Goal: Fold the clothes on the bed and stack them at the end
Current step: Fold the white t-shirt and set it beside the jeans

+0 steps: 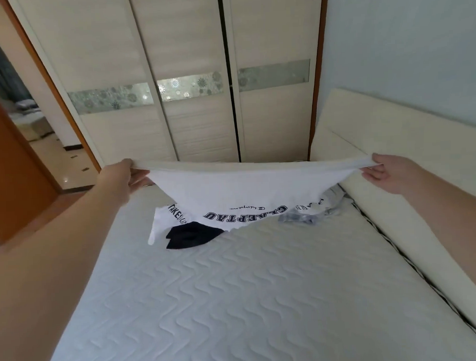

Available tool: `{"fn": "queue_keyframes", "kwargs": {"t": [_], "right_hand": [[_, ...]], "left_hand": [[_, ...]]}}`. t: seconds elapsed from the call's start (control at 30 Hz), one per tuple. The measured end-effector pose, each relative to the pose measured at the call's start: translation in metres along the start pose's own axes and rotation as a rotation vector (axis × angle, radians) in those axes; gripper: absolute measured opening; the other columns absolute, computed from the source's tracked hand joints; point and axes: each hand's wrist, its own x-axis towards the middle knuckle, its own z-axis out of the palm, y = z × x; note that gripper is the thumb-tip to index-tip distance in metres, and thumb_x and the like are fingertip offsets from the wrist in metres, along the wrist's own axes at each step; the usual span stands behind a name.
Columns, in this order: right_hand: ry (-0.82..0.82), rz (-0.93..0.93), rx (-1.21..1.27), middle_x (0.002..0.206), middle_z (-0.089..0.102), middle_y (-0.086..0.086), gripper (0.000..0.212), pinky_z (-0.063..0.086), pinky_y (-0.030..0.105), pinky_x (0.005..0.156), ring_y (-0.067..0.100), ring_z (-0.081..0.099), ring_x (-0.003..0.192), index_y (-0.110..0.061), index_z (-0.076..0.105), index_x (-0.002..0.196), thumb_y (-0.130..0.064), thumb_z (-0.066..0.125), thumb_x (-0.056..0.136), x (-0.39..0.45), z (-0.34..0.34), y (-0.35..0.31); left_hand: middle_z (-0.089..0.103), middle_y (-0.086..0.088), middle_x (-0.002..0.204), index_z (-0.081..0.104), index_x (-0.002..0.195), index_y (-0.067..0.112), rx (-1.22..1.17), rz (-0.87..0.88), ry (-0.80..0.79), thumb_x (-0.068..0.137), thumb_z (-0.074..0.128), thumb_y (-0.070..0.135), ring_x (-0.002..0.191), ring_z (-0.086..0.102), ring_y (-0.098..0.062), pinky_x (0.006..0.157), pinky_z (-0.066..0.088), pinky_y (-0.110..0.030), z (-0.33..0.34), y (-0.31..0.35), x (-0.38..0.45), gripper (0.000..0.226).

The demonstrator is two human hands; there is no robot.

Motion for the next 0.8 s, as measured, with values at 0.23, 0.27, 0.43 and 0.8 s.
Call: {"fn": "queue_keyframes", "kwargs": {"t": [0.23,0.27,0.43,0.8], "right_hand": [[0.087,0.323,-0.119,0.088,0.057,0.010,0.013,0.054,0.019,0.051,0.016,0.055,0.076,-0.011,0.052,0.087,-0.011,0.052,0.100,-0.013,-0.079,0.175],[0.106,0.362,-0.117,0.087,0.057,0.009,0.013,0.055,0.019,0.055,0.016,0.055,0.076,-0.011,0.052,0.087,-0.010,0.052,0.100,-0.017,-0.093,0.203],[0.231,0.552,-0.174,0.086,0.055,0.011,0.016,0.054,0.024,0.042,0.021,0.054,0.075,-0.009,0.050,0.087,0.000,0.047,0.101,-0.059,-0.172,0.328],[0.401,0.792,-0.539,0.059,0.064,0.005,0.018,0.050,0.022,0.042,0.008,0.058,0.036,-0.010,0.052,0.117,-0.007,0.055,0.099,-0.170,-0.306,0.458]], "left_hand": [[0.068,-0.009,0.094,0.058,0.105,0.010,0.174,-0.342,0.069,0.100,0.048,0.017,0.086,0.067,-0.019,0.087,0.053,-0.040,-0.097,-0.236,-0.061,0.014],[0.067,-0.009,0.094,0.060,0.101,0.011,0.172,-0.394,0.078,0.100,0.049,0.016,0.086,0.066,-0.018,0.085,0.052,-0.037,-0.110,-0.265,-0.074,0.013],[0.061,-0.006,0.086,0.058,0.098,0.013,0.173,-0.597,0.228,0.101,0.050,0.014,0.074,0.058,-0.014,0.067,0.048,-0.024,-0.162,-0.387,-0.140,0.009],[0.067,-0.018,0.107,0.061,0.115,0.003,0.483,-0.785,0.247,0.096,0.064,0.017,0.100,0.061,-0.027,0.089,0.044,-0.035,-0.291,-0.550,-0.271,0.024]]}}
